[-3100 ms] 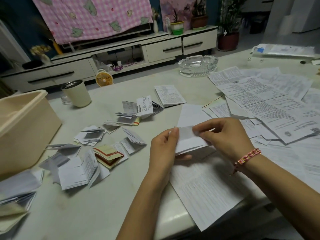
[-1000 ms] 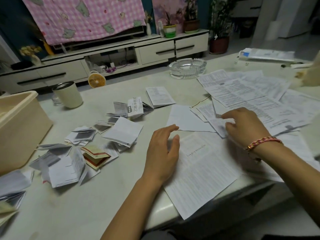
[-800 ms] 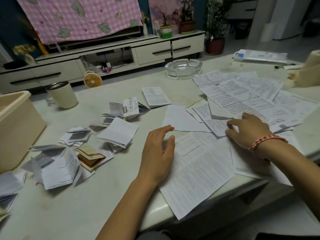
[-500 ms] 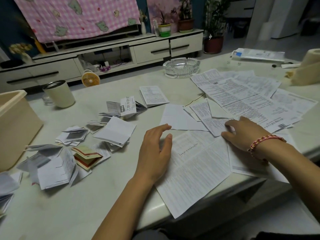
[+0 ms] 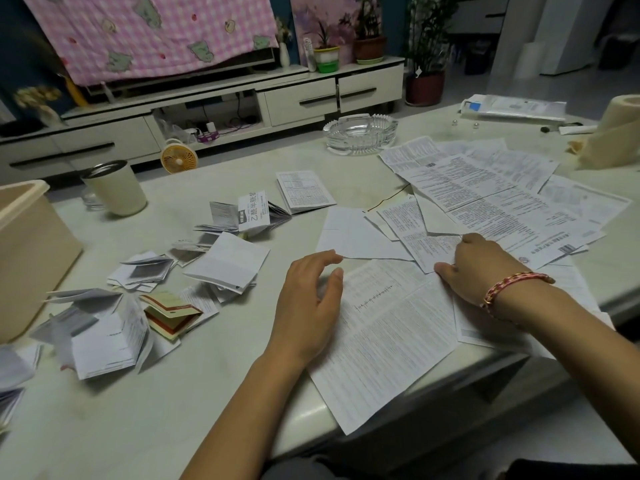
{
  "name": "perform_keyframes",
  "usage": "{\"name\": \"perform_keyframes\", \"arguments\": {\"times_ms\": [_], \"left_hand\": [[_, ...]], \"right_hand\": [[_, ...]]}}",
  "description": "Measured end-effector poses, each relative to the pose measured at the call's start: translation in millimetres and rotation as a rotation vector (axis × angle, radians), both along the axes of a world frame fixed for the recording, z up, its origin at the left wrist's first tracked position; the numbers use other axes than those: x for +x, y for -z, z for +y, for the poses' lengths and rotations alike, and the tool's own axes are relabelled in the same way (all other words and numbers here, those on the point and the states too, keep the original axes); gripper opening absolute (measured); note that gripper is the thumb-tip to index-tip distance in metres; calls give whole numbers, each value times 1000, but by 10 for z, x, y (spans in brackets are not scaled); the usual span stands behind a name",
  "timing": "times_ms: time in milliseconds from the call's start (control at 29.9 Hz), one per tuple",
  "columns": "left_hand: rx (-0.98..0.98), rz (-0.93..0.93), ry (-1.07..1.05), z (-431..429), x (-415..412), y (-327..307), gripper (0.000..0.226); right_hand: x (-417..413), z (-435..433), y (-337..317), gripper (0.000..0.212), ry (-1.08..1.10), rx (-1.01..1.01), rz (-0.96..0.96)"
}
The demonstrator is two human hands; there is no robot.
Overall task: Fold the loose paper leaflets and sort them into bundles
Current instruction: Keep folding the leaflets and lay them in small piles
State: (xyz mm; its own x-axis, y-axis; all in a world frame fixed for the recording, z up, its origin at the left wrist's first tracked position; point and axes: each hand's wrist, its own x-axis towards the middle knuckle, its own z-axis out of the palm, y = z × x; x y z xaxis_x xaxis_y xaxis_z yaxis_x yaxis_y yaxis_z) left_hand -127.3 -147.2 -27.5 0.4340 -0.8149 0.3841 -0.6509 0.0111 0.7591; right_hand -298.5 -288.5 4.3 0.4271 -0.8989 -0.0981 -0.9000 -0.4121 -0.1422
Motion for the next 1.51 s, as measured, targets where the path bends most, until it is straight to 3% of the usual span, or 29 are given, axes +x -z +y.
{"name": "perform_keyframes", "arguments": {"times_ms": [100, 167, 268, 335, 502, 770, 837, 904, 971, 1071, 1172, 1238, 1305, 1406, 1506], "left_hand": [[-5, -2, -5, -2, 2, 1, 35], [-4, -1, -6, -1, 8, 4, 34], [-8, -4, -1, -3, 3, 10, 33], [-5, 0, 3, -4, 0, 13, 33], [-4, -5, 7, 1, -1, 6, 32], [2, 25, 3, 17, -36, -63, 17], [3, 50, 9, 23, -45, -81, 17], [7, 62, 12, 28, -50, -92, 16], [6, 79, 6, 29, -53, -98, 15], [10, 104, 1, 27, -51, -100, 17], [13, 132, -6, 21, -52, -97, 17], [0, 203, -7, 15, -62, -112, 15], [-39, 362, 27, 8, -67, -136, 15], [-85, 699, 152, -23, -50, -128, 50], [-93, 962, 401, -54, -40, -119, 94]], "right_hand": [[-31, -27, 16, 24, -40, -153, -187], [-83, -71, 8, 31, -5, -257, -288], [-221, -217, 36, 59, 117, -208, -130], [-285, -294, 84, 64, 194, -88, -69], [-305, -284, 82, 21, 130, -145, -42], [-292, -157, -145, 10, 145, -397, -356], [-231, -108, -164, 8, 131, -308, -481], [-187, -70, -197, 22, 132, -134, -580], [-173, -46, -248, 30, 82, 32, -564], [-172, -22, -279, 24, -10, 219, -481], [-171, 47, -331, 14, -35, 200, -519], [-159, 129, -414, 14, -39, 221, -631], [-121, 255, -505, 7, -23, 433, -851], [-2, 469, -539, 18, -42, 935, -1165], [140, 642, -495, 34, -108, 1339, -1300]]}}
